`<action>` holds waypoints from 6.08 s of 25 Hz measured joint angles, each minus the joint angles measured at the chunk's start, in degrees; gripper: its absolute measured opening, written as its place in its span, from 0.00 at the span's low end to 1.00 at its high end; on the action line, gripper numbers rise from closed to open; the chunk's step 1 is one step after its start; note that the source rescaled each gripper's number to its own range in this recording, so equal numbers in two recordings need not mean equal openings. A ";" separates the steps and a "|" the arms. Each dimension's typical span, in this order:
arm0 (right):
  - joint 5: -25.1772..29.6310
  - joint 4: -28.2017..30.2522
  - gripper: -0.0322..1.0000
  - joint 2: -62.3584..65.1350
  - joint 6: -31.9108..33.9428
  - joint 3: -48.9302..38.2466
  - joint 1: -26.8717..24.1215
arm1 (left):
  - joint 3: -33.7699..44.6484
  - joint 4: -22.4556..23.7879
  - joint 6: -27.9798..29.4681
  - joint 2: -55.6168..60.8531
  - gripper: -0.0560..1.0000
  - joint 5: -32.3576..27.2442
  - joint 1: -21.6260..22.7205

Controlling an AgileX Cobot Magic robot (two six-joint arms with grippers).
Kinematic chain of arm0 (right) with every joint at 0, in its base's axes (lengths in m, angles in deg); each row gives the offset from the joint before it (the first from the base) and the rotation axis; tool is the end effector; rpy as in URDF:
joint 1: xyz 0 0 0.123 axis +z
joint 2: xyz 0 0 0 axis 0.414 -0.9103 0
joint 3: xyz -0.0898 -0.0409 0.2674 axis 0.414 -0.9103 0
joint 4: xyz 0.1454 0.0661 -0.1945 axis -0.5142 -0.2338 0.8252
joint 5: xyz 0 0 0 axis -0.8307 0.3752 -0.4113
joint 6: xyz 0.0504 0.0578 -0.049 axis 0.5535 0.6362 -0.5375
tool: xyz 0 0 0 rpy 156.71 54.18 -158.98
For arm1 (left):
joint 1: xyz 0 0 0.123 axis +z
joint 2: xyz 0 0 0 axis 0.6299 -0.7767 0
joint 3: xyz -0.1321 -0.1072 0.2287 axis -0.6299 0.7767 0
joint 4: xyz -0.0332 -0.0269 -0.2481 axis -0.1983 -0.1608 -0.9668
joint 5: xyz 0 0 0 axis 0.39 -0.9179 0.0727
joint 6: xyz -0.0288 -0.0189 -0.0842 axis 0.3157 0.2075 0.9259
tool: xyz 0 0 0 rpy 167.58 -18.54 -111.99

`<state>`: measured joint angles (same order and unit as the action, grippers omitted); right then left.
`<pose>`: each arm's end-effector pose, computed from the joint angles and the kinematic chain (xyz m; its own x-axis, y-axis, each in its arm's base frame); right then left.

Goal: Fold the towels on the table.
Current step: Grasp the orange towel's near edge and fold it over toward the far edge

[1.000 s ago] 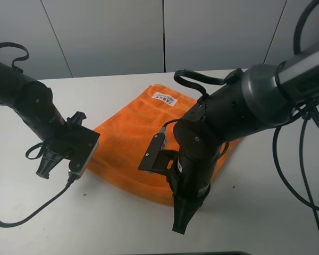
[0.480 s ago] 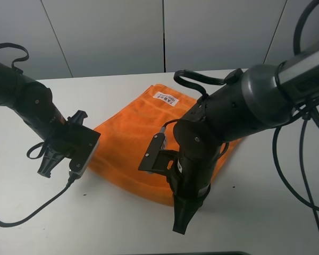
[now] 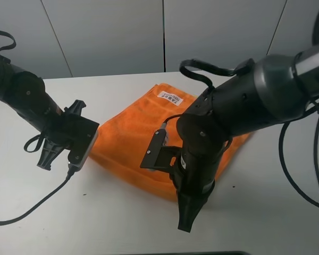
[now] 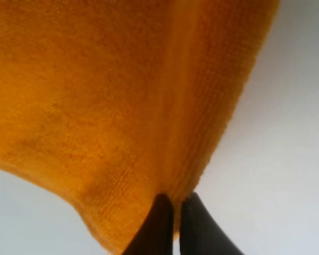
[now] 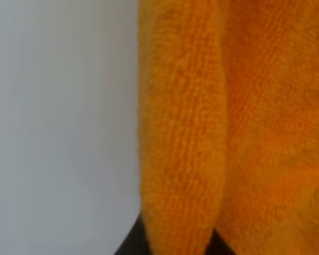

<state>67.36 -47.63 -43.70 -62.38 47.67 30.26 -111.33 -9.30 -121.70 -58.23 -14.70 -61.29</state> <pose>0.1644 0.2336 0.1105 -0.3210 -0.9471 0.0017 -0.9470 0.3210 0.0107 0.2819 -0.1106 0.1176 0.2813 0.9594 0.0197 0.9193 -0.2753 0.2813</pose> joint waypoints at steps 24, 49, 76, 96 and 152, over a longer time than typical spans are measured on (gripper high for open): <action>6.92 14.59 0.03 8.62 9.10 -0.10 -0.08 | 0.09 -18.54 10.34 5.62 0.05 -0.35 -3.95; 7.19 25.73 0.03 12.09 16.68 -0.10 -10.83 | -12.05 7.15 36.87 4.62 0.05 5.57 -6.91; 8.35 31.66 0.03 12.09 26.46 -0.10 -13.49 | -17.92 18.32 36.97 -5.05 0.05 18.79 -6.91; 6.00 38.14 0.03 7.43 32.73 -0.10 -14.76 | -24.86 19.78 36.02 -13.46 0.05 24.61 -7.08; 8.58 59.31 0.72 -0.10 61.54 -0.10 -14.76 | -34.14 19.56 33.67 -25.08 0.74 34.02 -7.08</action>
<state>75.94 11.68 -43.80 -0.84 47.56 15.50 -145.47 10.26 -88.02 -83.31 19.32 -68.38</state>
